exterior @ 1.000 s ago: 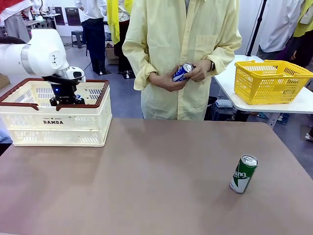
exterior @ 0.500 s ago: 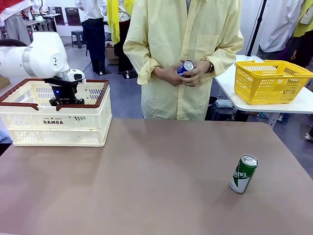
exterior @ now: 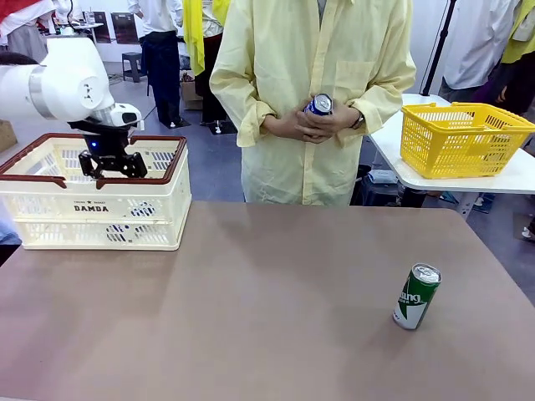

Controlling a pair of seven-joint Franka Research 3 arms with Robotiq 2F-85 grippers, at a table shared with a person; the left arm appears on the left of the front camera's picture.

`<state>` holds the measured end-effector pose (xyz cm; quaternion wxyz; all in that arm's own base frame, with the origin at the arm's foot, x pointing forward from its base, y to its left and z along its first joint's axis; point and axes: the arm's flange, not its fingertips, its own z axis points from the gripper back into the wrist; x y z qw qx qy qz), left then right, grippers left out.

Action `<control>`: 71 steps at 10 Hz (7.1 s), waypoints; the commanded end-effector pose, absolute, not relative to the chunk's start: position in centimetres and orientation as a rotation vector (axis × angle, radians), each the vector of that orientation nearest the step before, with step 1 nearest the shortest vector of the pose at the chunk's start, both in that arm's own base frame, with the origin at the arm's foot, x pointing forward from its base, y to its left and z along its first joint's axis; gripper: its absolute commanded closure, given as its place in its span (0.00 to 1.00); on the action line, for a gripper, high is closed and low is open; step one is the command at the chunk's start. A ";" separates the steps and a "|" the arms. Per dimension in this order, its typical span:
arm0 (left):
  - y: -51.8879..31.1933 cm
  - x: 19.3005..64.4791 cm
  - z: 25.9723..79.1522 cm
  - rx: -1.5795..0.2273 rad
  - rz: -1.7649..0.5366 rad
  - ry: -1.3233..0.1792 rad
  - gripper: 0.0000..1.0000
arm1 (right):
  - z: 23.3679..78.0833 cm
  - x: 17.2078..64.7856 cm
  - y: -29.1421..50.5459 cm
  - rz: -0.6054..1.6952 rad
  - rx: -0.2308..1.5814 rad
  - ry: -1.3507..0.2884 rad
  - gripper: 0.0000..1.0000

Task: Place the drinks into the Shopping basket.
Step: Pick up one drink and place it into the Shopping basket.

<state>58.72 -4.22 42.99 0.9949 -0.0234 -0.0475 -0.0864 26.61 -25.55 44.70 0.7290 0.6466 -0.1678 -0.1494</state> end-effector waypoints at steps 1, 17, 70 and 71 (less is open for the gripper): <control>-3.4 54.7 46.6 -0.095 -0.185 -0.175 0.00 | 45.1 26.6 -25.6 -0.332 1.435 -0.367 0.00; 21.5 28.6 54.4 -1.188 -0.679 -0.300 0.00 | 45.1 26.6 -25.6 -0.332 1.435 -0.367 0.00; 21.5 28.6 54.4 -1.188 -0.679 -0.300 0.00 | 44.4 28.8 -14.9 -0.225 0.572 -0.131 0.00; 21.5 28.6 54.4 -1.188 -0.679 -0.300 0.00 | 43.1 27.4 -17.0 -0.274 0.601 -0.138 0.00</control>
